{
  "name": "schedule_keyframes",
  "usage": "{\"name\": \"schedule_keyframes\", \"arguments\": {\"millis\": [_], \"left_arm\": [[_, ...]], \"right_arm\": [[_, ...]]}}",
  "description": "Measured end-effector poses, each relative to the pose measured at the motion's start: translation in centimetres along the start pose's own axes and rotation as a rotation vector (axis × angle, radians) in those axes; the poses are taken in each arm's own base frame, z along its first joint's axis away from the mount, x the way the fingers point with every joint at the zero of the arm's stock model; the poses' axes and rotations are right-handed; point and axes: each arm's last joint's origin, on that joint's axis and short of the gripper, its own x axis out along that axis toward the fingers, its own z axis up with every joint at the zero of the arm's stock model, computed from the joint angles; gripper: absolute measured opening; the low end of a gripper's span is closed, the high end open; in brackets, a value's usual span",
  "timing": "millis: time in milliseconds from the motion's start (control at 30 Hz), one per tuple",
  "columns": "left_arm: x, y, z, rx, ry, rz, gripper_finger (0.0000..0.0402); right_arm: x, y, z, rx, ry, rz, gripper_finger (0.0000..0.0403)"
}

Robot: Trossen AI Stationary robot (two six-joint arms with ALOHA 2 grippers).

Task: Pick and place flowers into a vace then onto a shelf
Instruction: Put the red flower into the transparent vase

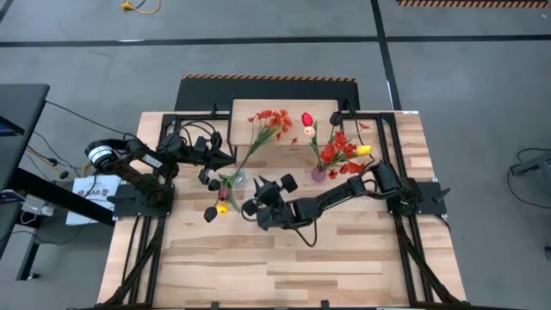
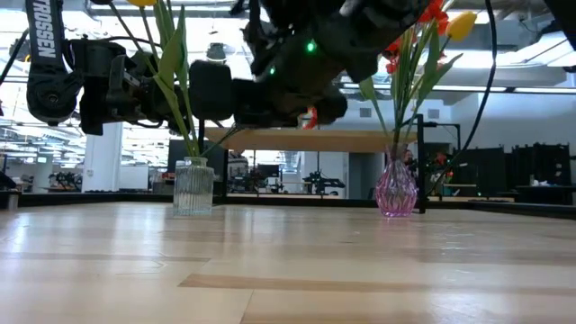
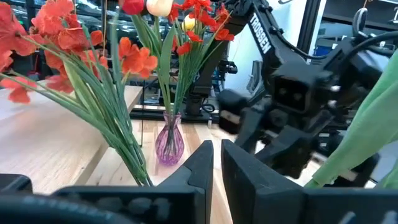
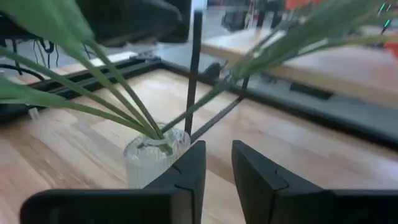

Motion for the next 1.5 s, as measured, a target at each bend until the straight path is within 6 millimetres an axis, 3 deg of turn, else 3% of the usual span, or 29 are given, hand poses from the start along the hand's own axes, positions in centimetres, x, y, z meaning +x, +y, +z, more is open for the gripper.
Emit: {"name": "schedule_keyframes", "arguments": {"millis": [267, 567, 1100, 1500], "left_arm": [[0.0, 0.0, 0.0, -0.002, 0.002, 0.000, 0.0018], [0.0, 0.0, 0.0, -0.003, 0.002, 0.000, 0.0018], [-0.2, 0.0, 0.7, 0.041, -0.027, 0.009, 0.0018], [-3.8, -1.8, 2.7, 0.109, -0.145, 0.220, 0.0018]], "right_arm": [[1.9, -0.8, 0.5, 0.098, 0.008, -0.006, 0.0076], [1.9, -0.6, 0.5, 0.111, 0.022, 0.039, 0.0076], [-0.6, 0.2, -0.4, 0.029, 0.011, 0.010, 0.0075], [-0.8, 0.2, -0.5, 0.035, 0.009, 0.004, 0.0075]]}}
